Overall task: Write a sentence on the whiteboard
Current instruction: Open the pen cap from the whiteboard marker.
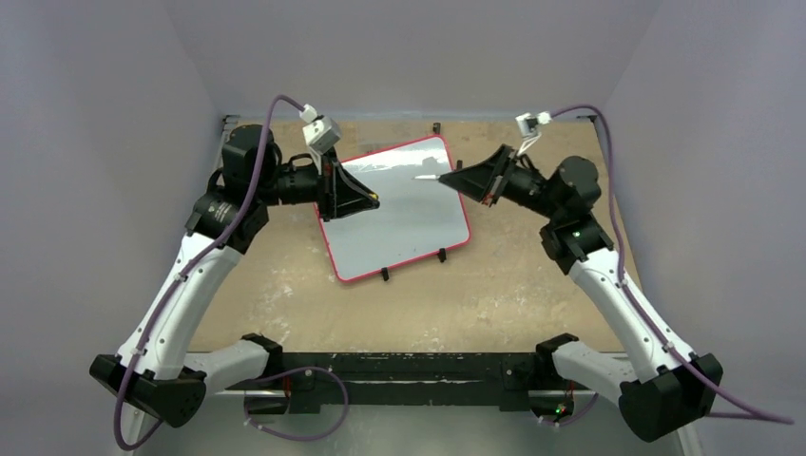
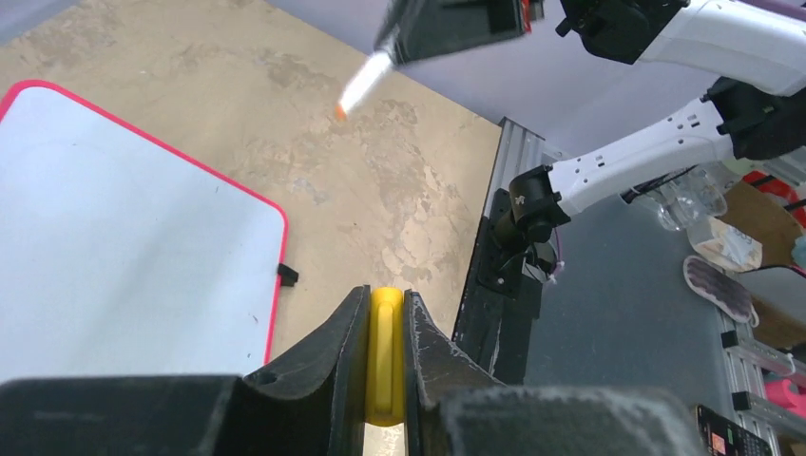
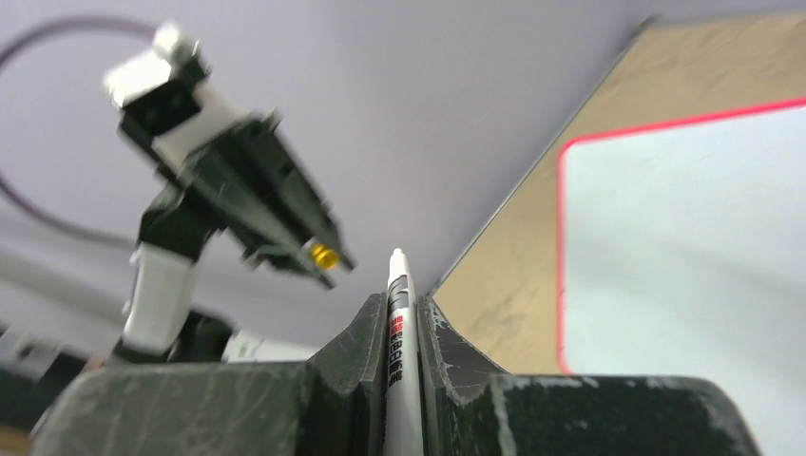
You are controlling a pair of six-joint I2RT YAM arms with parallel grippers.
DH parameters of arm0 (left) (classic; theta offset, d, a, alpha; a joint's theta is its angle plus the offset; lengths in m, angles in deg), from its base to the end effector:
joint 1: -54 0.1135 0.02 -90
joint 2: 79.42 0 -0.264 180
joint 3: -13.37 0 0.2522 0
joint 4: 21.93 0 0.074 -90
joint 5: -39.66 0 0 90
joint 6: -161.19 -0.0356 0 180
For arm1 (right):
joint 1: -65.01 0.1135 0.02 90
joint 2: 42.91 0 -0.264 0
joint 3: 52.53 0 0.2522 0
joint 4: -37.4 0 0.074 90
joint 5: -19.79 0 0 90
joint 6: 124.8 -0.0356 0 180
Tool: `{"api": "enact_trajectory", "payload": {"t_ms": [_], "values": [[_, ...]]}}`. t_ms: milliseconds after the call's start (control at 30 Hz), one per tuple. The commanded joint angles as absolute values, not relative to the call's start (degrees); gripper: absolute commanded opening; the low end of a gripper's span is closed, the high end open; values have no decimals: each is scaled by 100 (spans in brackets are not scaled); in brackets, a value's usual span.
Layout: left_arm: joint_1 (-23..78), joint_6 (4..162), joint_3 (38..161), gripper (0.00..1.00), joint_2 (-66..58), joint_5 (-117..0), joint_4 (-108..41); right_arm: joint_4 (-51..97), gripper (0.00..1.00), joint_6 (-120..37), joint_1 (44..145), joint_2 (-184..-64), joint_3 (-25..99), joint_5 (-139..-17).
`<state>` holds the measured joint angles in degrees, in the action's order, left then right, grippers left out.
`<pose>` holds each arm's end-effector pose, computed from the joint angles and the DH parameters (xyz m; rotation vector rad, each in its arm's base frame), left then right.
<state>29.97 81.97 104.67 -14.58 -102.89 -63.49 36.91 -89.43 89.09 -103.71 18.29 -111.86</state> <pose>0.1948 -0.1178 0.4399 0.8780 1.6983 -1.2521 0.2083 0.1190 0.4045 -0.2592 1.6495 1.5893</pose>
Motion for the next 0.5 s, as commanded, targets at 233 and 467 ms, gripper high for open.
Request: {"api": "enact_trajectory", "payload": {"t_ms": [233, 467], "values": [[3170, 8100, 10625, 0, -1600, -10228, -6541, 3863, 0, -8856, 8031, -9979, 1541, -11160], [2573, 8512, 10213, 0, -1188, -9351, -6032, 2497, 0, -7440, 8024, -9462, 1892, -9685]]}}
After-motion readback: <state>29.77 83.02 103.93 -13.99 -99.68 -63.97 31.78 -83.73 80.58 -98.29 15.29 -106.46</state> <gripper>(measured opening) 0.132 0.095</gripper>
